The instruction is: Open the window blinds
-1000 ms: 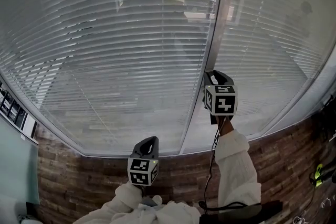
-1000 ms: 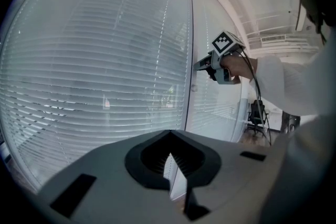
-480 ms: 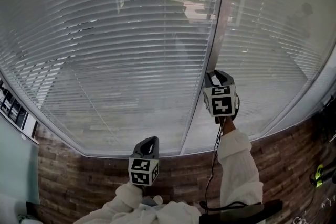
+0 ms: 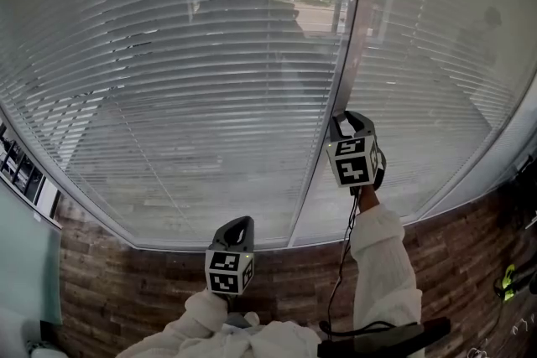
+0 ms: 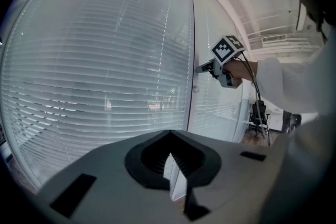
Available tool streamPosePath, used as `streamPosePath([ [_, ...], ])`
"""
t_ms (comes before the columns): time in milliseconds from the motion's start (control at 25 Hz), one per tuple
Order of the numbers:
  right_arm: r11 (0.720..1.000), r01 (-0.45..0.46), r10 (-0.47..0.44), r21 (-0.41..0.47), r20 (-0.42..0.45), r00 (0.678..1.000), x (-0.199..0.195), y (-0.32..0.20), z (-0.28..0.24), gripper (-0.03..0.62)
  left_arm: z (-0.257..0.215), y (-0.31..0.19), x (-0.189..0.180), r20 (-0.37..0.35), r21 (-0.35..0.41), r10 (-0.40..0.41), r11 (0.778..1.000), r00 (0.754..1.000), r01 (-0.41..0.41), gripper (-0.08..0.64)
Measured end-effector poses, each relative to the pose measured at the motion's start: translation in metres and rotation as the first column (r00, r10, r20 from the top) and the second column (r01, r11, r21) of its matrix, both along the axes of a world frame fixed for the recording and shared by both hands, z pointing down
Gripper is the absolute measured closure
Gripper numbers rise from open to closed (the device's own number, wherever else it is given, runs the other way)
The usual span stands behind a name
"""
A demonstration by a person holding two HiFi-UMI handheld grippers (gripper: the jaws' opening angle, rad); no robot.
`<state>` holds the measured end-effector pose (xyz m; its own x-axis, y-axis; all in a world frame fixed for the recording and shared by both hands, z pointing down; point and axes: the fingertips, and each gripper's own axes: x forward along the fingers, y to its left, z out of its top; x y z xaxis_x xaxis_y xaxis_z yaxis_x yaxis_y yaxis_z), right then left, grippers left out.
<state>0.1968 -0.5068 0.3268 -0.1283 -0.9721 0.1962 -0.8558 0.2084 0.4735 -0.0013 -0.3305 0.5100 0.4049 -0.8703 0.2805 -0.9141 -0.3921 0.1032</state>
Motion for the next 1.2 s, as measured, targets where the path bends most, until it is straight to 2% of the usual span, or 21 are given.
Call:
streamPosePath([
  [600,0.999,0.032,-0.023,0.039,-0.207,0.978,-0.0032,0.0010,0.0004,0.462,0.0015,0.0017,0.0022,0.008,-0.006,0.002,1.000,1.000,-0.002,0.561],
  [800,0.998,0.040,-0.018,0.056,-0.349,0.937,-0.0046,0.0020,0.0022,0.462,0.0023,0.0029,0.0044,0.014,-0.007,0.010,1.000,1.000,-0.010,0.561],
  [1200,0.996,0.056,-0.010,0.070,-0.531,0.847,-0.0055,0.0013,0.0051,0.462,0.0035,0.0007,0.0061,0.014,-0.008,0.016,1.000,1.000,-0.016,0.561],
])
